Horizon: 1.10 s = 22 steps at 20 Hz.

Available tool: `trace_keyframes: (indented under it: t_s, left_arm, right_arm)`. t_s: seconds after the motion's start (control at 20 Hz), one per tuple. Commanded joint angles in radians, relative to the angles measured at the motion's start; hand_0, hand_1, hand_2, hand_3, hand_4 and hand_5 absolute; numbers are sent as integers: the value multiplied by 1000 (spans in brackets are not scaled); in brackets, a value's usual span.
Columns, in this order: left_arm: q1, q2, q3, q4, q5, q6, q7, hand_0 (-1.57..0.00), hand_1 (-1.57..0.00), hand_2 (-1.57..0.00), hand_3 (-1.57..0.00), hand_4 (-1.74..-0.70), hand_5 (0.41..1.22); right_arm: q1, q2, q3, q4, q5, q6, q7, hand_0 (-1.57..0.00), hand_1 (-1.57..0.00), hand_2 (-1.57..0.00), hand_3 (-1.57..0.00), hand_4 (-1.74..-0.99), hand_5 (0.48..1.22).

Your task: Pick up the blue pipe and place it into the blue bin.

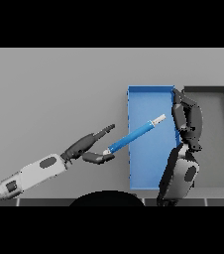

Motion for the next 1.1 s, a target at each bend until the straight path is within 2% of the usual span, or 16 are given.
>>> trace_keyframes:
  t_s: [0.0, 0.1, 0.3, 0.45, 0.55, 0.6, 0.75, 0.85, 0.9, 0.95, 1.0, 1.05]
  left_arm:
    - [0, 4, -4, -9, -5, 7, -2, 1, 1, 1, 1, -825, 461]
    - [10, 22, -8, -14, -4, 6, -12, 1, 1, 1, 1, -828, 462]
    - [6, 43, -9, -20, 8, -11, -23, 1, 1, 1, 1, -825, 468]
    - [4, 28, -12, -15, 13, -7, -23, 1, 1, 1, 1, -829, 470]
    - [3, 26, -22, -32, 5, 11, -17, 1, 1, 1, 1, -826, 470]
    - [3, 22, -27, -28, 4, 15, -11, 1, 1, 1, 1, -827, 471]
    - [-1, 13, -30, -19, 7, 21, -9, 1, 1, 1, 1, -826, 475]
    - [-3, 18, -32, -23, 10, 24, -10, 1, 1, 1, 1, -827, 474]
    - [-3, 23, -33, -31, 13, 24, -14, 1, 1, 1, 1, -829, 474]
    - [-1, 25, -39, -30, 9, 27, -12, 1, 1, 1, 1, -830, 476]
    - [-1, 28, -37, -30, 12, 25, -14, 1, 1, 1, 1, -829, 476]
    - [-6, 30, -36, -38, 15, 26, -9, 1, 1, 1, 1, -828, 476]
  right_arm:
    - [31, 14, -22, -6, -9, 4, 0, -1571, -1571, -1571, -1571, -1499, 1221]
    - [120, 51, -47, -19, -25, 7, 0, -1571, -1571, -1571, -1571, -1499, 1221]
    - [293, 51, -44, -25, -27, -44, 0, -1571, -1571, -1571, -1571, -1499, 1221]
    - [428, 46, 11, -7, -15, -117, 0, -1571, -1571, -1571, -1571, -1499, 1221]
    - [516, 40, 75, -5, -15, -148, 0, -1571, -1571, -1571, -1080, -1586, 1221]
    - [564, 35, 118, -2, -15, -156, 0, -1571, -1571, -1571, -1178, -1569, 1221]
    - [684, 22, 235, 16, -11, -199, 0, -1571, -1571, -1571, -693, -1653, 1205]
    - [757, 16, 294, 53, -26, -249, 0, -1571, -1571, -1571, -1009, -1583, 1199]
    - [778, 17, 316, 83, -56, -296, 0, -1465, -1382, -1333, -807, -1534, 1190]
    - [790, 0, 330, 115, -95, -312, 0, -1172, -1106, -1066, -646, -1477, 1178]
    - [806, 6, 350, 129, -117, -327, 0, -937, -884, -853, -516, -1404, 1159]
    - [813, 1, 363, 141, -138, -345, -10, -749, -707, -682, -413, -1344, 1172]
